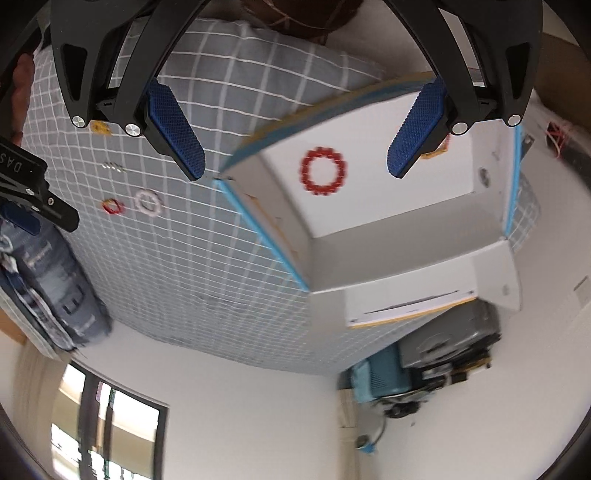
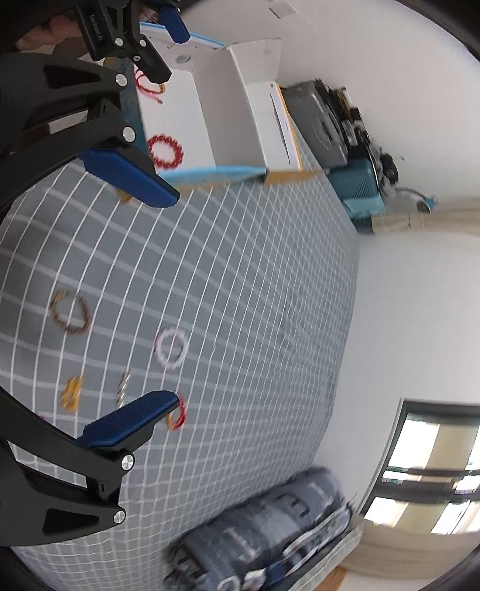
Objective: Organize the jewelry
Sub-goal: 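Move both tools back over the remaining bracelets on the bed, then grasp the pearl strand with the left tool while the right tool grasps the multicolour bead bracelet, then carry both held bracelets over the white cardboard box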
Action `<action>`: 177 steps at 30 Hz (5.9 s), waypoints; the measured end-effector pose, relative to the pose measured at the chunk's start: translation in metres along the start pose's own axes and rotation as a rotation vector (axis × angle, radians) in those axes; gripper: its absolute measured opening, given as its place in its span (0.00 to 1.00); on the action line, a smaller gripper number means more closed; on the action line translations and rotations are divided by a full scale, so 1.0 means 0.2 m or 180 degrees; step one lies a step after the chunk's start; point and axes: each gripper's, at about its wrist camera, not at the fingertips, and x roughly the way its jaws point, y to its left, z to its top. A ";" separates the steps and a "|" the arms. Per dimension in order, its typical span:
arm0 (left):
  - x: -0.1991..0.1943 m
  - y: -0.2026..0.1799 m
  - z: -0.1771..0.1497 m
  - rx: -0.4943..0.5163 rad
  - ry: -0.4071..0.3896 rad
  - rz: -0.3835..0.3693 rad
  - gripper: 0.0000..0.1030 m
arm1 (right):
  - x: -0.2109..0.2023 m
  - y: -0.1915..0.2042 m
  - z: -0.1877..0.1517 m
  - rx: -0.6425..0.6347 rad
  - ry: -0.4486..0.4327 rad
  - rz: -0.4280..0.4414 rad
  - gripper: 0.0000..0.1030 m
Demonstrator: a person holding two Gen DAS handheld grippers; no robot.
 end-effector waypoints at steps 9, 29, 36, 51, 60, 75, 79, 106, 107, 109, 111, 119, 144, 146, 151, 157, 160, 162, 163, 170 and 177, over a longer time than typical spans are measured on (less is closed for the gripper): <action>0.10 -0.30 -0.04 0.0252 0.0084 -0.0262 0.95 | -0.05 -0.35 -0.19 0.0311 0.0070 -0.0263 0.93; 0.60 -1.14 -0.05 0.0922 0.0445 -0.0771 0.95 | 0.13 -0.91 -0.67 0.0799 0.0513 -0.0714 0.93; 0.81 -1.41 -0.04 0.1095 0.0720 -0.0900 0.95 | 0.24 -1.01 -0.79 0.0952 0.0693 -0.0708 0.93; 1.17 -1.64 -0.18 0.1278 0.1114 -0.0890 0.94 | 0.47 -1.02 -0.99 0.0940 0.1166 -0.0493 0.93; 1.31 -1.70 -0.24 0.1338 0.1272 -0.0757 0.94 | 0.53 -1.00 -1.03 0.0928 0.1267 -0.0457 0.93; 1.28 -1.71 -0.27 0.1377 0.1253 -0.0703 0.76 | 0.54 -0.98 -1.04 0.0833 0.1305 -0.0517 0.63; 1.27 -1.70 -0.26 0.1392 0.1247 -0.0702 0.59 | 0.54 -0.98 -1.03 0.0780 0.1299 -0.0527 0.51; 1.11 -1.60 -0.18 0.1240 0.1012 -0.0908 0.22 | 0.47 -0.98 -0.99 0.0854 0.0981 -0.0615 0.08; 1.10 -1.60 -0.18 0.1242 0.0983 -0.0909 0.22 | 0.46 -0.98 -0.98 0.0846 0.0941 -0.0638 0.08; 1.09 -1.59 -0.17 0.1244 0.0915 -0.0924 0.22 | 0.45 -0.98 -0.98 0.0862 0.0888 -0.0637 0.08; 1.06 -1.58 -0.17 0.1232 0.0877 -0.0955 0.22 | 0.44 -0.98 -0.97 0.0879 0.0854 -0.0636 0.08; 0.97 -1.54 -0.15 0.1172 0.0734 -0.1011 0.22 | 0.39 -0.98 -0.94 0.0924 0.0654 -0.0627 0.08; 0.63 -1.27 -0.15 0.0910 0.0038 -0.1069 0.22 | 0.32 -0.93 -0.77 0.1040 0.0026 -0.0732 0.08; 0.62 -1.24 -0.15 0.0839 0.0003 -0.1065 0.22 | 0.33 -0.91 -0.75 0.1018 -0.0030 -0.0759 0.08; 0.60 -1.18 -0.15 0.0786 -0.0007 -0.1127 0.22 | 0.36 -0.88 -0.74 0.0997 -0.0043 -0.0799 0.09; 0.59 -1.11 -0.15 0.0726 -0.0037 -0.1129 0.22 | 0.38 -0.85 -0.73 0.0946 -0.0010 -0.0840 0.09; 0.58 -1.08 -0.16 0.0753 -0.0088 -0.1071 0.22 | 0.36 -0.83 -0.71 0.0903 -0.0015 -0.0898 0.09; 0.57 -1.06 -0.15 0.0765 -0.0076 -0.1071 0.22 | 0.35 -0.82 -0.69 0.0912 -0.0003 -0.0905 0.09; 0.57 -1.05 -0.15 0.0775 -0.0083 -0.1078 0.22 | 0.35 -0.82 -0.68 0.0930 0.0010 -0.0896 0.09; 0.51 -1.07 -0.10 0.0895 -0.0193 -0.0997 0.22 | 0.37 -0.82 -0.57 0.0946 0.0119 -0.0869 0.09; 0.47 -0.95 0.02 0.0761 -0.0143 -0.0881 0.22 | 0.38 -0.75 -0.41 0.0814 0.0122 -0.0768 0.09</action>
